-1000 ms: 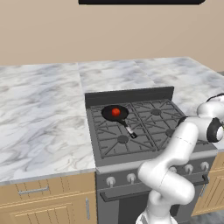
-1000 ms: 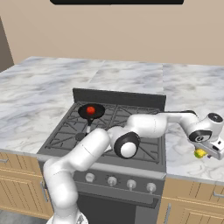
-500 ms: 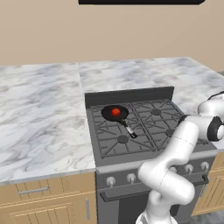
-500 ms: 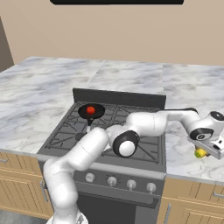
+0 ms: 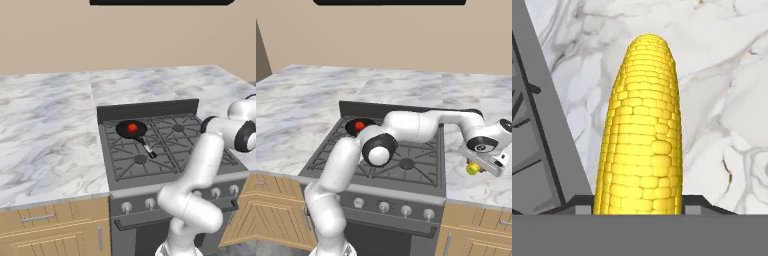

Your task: Put the tomato and corn in the pan. Then turn on the rear left burner and set the heat to medium.

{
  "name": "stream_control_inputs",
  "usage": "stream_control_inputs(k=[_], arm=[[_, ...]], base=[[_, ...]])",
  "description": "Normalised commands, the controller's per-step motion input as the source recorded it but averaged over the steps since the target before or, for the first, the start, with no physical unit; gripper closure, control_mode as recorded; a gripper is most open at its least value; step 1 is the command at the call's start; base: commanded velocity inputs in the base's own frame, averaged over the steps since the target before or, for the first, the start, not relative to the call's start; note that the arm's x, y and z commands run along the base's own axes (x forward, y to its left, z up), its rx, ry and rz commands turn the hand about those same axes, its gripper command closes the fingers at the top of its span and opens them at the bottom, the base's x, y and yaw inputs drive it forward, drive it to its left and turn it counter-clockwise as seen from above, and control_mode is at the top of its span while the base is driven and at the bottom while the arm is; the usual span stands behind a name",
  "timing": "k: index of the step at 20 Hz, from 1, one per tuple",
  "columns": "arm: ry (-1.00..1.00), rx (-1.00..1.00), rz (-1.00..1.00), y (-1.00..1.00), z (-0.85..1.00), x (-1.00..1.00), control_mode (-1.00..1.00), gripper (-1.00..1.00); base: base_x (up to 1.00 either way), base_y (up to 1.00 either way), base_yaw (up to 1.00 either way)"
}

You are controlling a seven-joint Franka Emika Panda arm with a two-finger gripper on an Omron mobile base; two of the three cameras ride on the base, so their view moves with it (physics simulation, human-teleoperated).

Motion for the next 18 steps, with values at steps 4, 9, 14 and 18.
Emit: stream_control_inputs(k=[4,9,14,18], arm=[[-0.14,0.0,0.15,1.0,0.46,-0.41,-1.0,1.0],[-0.06,-0.05,0.15,1.0,0.32,-0.1,-1.0,1.0],[-0.01,-0.07,0.17,1.0,0.43,0.0,-1.0,1.0],[0.0,-0.06,0.18,1.0,0.47,0.01,-1.0,1.0]], base=[[0.0,0.0,0.0],[0.0,0.0,0.0],[0.0,0.0,0.0],[0.0,0.0,0.0]])
